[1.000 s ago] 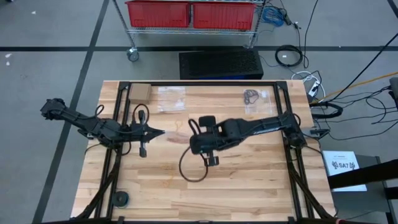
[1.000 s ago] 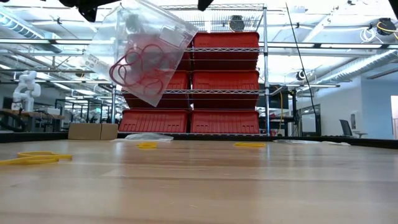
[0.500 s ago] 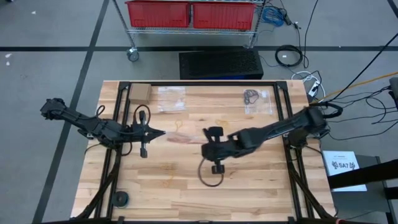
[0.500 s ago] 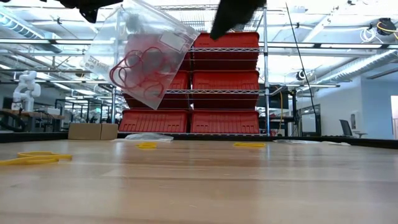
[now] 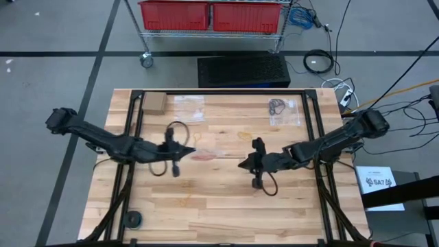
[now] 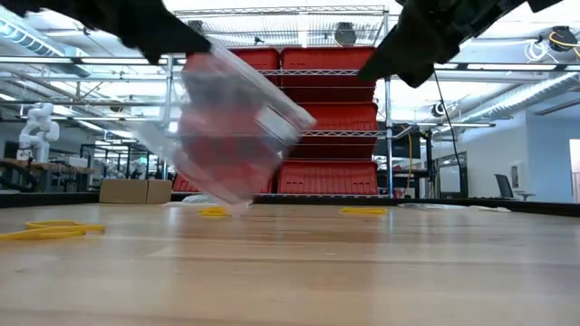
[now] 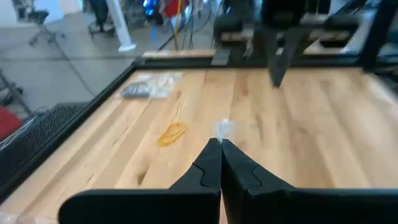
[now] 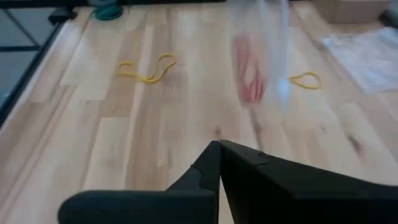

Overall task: Sort rubber bands
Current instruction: Put the red rubber band into the bottom right transparent zip lock bag

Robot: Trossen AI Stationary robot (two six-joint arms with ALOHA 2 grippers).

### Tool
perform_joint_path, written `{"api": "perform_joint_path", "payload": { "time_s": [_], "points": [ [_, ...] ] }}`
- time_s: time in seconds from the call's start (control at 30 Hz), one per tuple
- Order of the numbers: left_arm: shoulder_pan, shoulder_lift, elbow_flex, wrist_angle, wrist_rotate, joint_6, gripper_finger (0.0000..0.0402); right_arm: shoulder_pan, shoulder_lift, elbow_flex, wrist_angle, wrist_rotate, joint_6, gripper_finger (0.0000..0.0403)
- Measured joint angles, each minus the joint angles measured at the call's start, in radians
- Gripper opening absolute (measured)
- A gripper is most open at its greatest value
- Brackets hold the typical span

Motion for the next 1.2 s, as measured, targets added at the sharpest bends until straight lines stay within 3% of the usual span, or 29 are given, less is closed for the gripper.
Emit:
{"api": "perform_joint_path", "payload": {
  "time_s": [0.2,0.6,0.83,1.2],
  "points": [
    [0.079,0.231,0.115,0.067,0.052,0.000,0.0000,0.001,-0.041,-0.002,0.007,0.020,-0.017,0.0000],
    [0.062,0.650,0.310,0.161,0.310,-0.004,0.0000,0.087,-0.053,-0.001,-0.024,0.018,0.048,0.0000],
    [0.061,0.753,0.390,0.166,0.444,-0.004,0.0014,0.157,-0.053,-0.001,-0.140,0.016,0.247,0.0000],
    [0.062,0.777,0.408,0.197,0.500,-0.002,0.0127,0.224,-0.021,-0.001,-0.341,0.019,0.565,0.0000]
  ]
}}
